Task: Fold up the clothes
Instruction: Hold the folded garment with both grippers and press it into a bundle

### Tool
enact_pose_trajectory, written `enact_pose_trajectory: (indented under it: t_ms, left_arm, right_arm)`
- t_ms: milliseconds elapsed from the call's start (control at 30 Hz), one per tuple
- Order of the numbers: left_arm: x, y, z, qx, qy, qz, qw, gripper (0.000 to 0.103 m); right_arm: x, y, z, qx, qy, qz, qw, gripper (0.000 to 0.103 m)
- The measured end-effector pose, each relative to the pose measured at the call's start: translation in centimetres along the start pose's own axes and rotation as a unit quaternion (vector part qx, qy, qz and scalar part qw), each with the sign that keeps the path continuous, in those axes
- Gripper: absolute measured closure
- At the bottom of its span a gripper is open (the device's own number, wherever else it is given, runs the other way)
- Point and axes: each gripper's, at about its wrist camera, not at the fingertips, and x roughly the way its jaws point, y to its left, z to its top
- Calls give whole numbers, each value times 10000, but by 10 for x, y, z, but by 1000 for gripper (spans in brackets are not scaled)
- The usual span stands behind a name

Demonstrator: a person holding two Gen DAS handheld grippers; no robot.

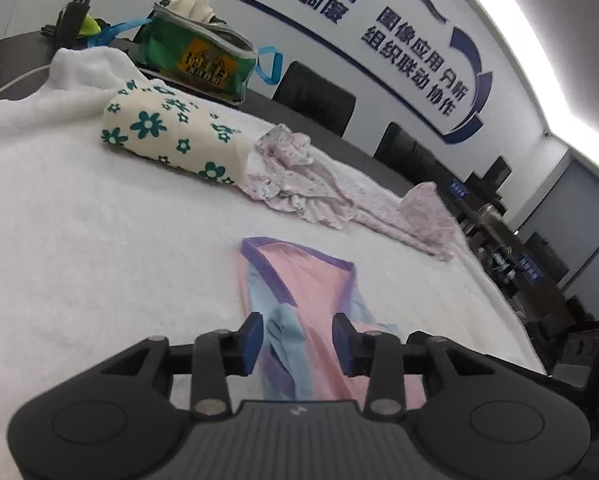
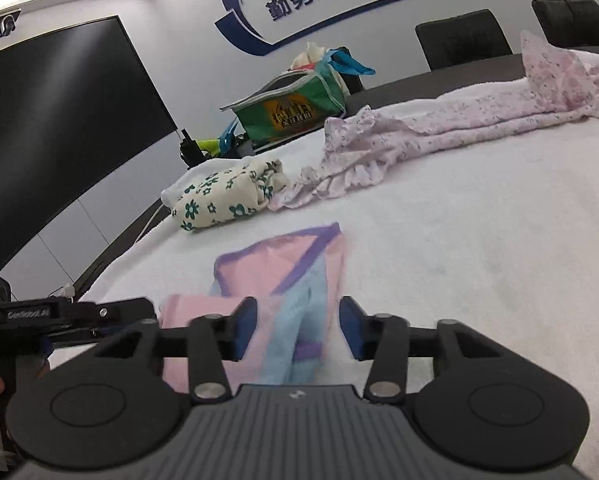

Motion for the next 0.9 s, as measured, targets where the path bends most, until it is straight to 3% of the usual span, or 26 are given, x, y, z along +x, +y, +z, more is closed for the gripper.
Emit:
enact_pose_trajectory:
  t_ms: [33, 67, 100, 167, 233, 300, 367, 433, 467, 533, 667, 800, 867, 900]
  left_arm:
    - [6, 3, 0, -98, 87, -17, 9999, 102]
    - [10, 7, -1, -212, 114, -45, 9997, 102]
    - [10, 11, -2, -254, 118, -66, 9996, 102]
    - [10, 17, -6, -298, 120, -104, 9994, 102]
    - [9, 22, -8, -397, 104, -140, 9991, 101]
    - [5, 25, -9, -496, 59, -139, 9987, 93]
    - [-8, 25, -11, -382, 65, -262, 9989, 68]
    - [-26, 24, -17, 59, -65, -638, 9979, 66]
    - [-35, 23, -23, 319, -140, -809, 9961, 62]
    - [-50, 19, -35, 825, -244, -1066, 9906, 59]
    - [-48, 2, -57, 1762, -100, -950, 9797, 61]
    - [-37, -11, -66, 2299, 109, -792, 9699, 63]
    - [-31, -14, -67, 2385, 187, -677, 9686, 84]
    - [-29, -14, -67, 2397, 219, -631, 9685, 87]
  right_arm:
    - [6, 1, 1, -7, 72, 7, 10000, 66]
    - [10, 1, 1, -35, 102, -14, 9999, 92]
    - [14, 2, 1, -66, 125, -40, 9999, 102]
    - [22, 4, 0, -128, 171, -93, 9997, 102]
    - [18, 3, -1, -124, 132, -60, 9998, 102]
    - [14, 2, -1, -116, 88, -21, 9999, 99]
    - [11, 1, -2, -107, 43, 18, 9999, 96]
    - [-9, 1, -3, -368, -128, 116, 9992, 81]
    - [-20, 1, -5, -540, -219, 150, 9982, 68]
    - [-37, 4, -12, -962, -257, 223, 9948, 61]
    - [-56, 16, -37, -2005, 46, 385, 9789, 61]
    - [-53, 27, -51, -2597, 113, 518, 9642, 62]
    - [-50, 30, -52, -2746, 168, 504, 9601, 62]
    - [-48, 30, -52, -2766, 199, 543, 9593, 64]
